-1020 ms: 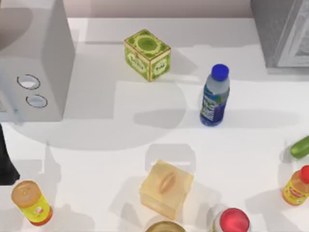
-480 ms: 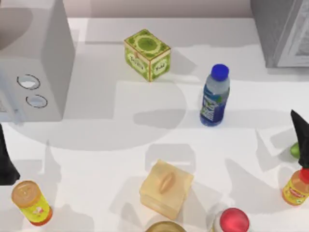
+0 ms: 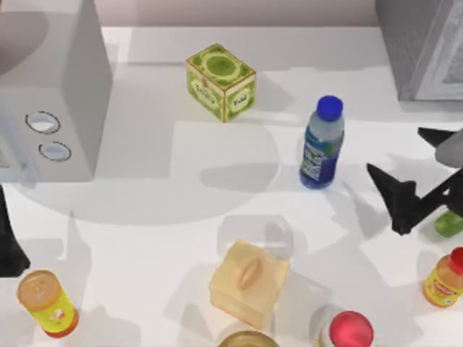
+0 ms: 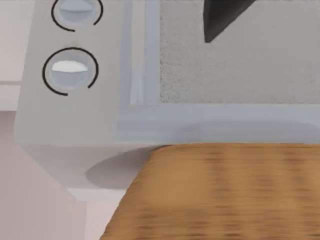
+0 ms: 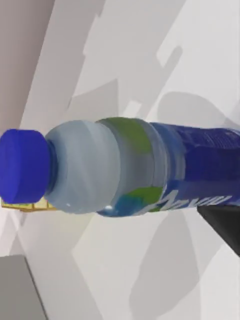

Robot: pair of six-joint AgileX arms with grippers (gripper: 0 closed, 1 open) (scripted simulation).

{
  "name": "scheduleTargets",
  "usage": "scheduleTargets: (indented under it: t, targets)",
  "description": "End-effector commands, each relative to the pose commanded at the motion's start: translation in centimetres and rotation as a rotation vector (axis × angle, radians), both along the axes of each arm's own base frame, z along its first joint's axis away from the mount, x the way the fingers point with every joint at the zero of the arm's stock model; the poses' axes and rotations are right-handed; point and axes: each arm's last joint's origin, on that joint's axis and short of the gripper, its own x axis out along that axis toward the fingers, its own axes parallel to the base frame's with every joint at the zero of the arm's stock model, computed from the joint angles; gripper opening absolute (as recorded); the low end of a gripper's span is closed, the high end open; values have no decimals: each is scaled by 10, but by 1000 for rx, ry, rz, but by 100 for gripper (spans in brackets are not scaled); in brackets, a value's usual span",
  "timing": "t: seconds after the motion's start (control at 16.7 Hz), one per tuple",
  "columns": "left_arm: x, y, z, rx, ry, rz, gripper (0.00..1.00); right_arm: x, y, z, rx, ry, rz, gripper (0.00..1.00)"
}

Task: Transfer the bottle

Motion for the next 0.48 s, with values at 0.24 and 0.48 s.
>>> scheduleTargets:
  t: [0.24,0.48]
  targets:
    - [0,0,0,0,0,0,100,11,11,-26,18,-1,102,100]
    - [0,0,0,0,0,0,100,11,13,-33,23,4,128,100]
